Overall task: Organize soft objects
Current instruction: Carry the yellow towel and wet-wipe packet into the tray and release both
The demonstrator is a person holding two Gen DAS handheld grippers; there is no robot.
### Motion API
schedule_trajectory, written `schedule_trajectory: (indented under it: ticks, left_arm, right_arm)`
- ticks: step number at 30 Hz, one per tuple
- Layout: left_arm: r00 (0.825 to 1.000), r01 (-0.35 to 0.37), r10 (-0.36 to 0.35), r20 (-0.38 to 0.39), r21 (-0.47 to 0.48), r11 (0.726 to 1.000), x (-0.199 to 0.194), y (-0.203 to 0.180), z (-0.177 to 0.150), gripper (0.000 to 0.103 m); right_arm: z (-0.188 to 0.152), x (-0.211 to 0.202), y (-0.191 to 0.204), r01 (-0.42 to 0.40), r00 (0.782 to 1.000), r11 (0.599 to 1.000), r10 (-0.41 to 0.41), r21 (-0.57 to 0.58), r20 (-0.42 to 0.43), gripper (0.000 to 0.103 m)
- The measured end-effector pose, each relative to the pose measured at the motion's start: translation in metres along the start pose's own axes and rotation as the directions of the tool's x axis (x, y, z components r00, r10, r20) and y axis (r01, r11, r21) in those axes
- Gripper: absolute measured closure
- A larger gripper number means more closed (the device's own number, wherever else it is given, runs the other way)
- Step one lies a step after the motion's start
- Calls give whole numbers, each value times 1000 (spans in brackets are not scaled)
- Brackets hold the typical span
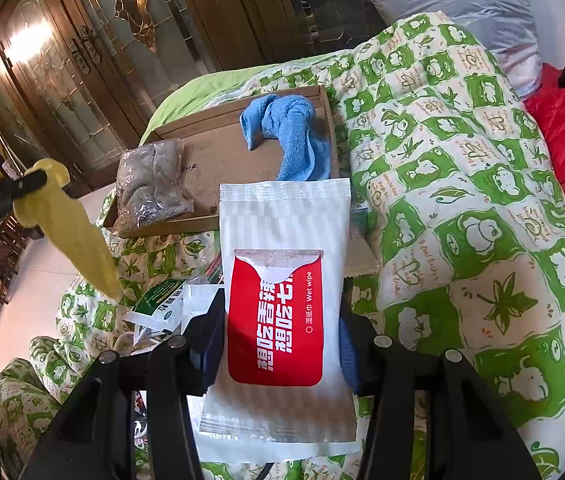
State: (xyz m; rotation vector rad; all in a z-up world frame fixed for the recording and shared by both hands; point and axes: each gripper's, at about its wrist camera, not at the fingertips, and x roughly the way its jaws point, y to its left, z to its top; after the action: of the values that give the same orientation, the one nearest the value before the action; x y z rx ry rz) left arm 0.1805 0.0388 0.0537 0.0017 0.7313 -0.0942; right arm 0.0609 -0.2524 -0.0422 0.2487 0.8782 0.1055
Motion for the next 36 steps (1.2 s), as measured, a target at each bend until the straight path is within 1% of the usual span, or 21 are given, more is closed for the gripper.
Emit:
schedule_trajectory:
  ticks: [3,6,9,12,16,18,20,22,24,27,28,30,32,34,36]
  left_arm:
    - [1000,-12,13,-15,36,999,15,-6,10,52]
    - [1000,-8,9,-15,61,998,28,-15,20,52]
    - [1000,12,-10,-23,73,997,43,-25,30,52]
    - [998,38,-35,-51,78,996,61,-37,34,52]
    - [989,116,-111,-93,46,992,81,-56,35,52]
    - [985,142,-137,-109,41,989,88,-67,36,52]
    - [979,162,-156,-130,38,986,98,-78,36,52]
    - [971,182,-178,-160,12,983,111,-86,34,52]
    - [965,187,-185,-184,-8,982,122,-91,30,52]
    - [959,170,-165,-230,1,985,142,-101,18,51]
    - [959,161,-155,-239,2,987,146,-101,16,51]
    - [956,143,-142,-256,-14,990,155,-94,13,51]
    - [964,112,-100,-248,33,993,159,-91,11,51]
    - [973,65,-41,-229,97,993,161,-88,12,51]
    - [977,33,-5,-215,125,992,163,-82,14,51]
  right_arm:
    - [0,2,1,-1,1000,1000,1,-3,-10,55]
    - [4,1,4,-19,1000,1000,19,-1,-17,55]
    - [12,-2,8,-49,998,999,49,8,-31,55]
    - [24,-1,15,-64,996,998,64,2,-57,55]
    - [46,11,27,-60,994,998,56,-37,-95,55]
    - [57,20,31,-55,993,998,50,-44,-111,55]
    - [66,32,33,-55,990,998,50,-31,-130,55]
    - [79,47,32,-57,988,998,56,1,-147,55]
    - [90,60,32,-62,986,998,66,29,-154,55]
    - [108,82,35,-51,987,997,59,56,-147,55]
    - [113,91,35,-51,987,996,61,68,-150,54]
    - [116,106,38,-24,985,998,34,64,-169,55]
    - [115,121,39,-34,981,997,47,74,-187,55]
    - [114,130,39,-29,979,997,44,78,-197,55]
    - [116,137,40,-28,980,997,42,72,-196,55]
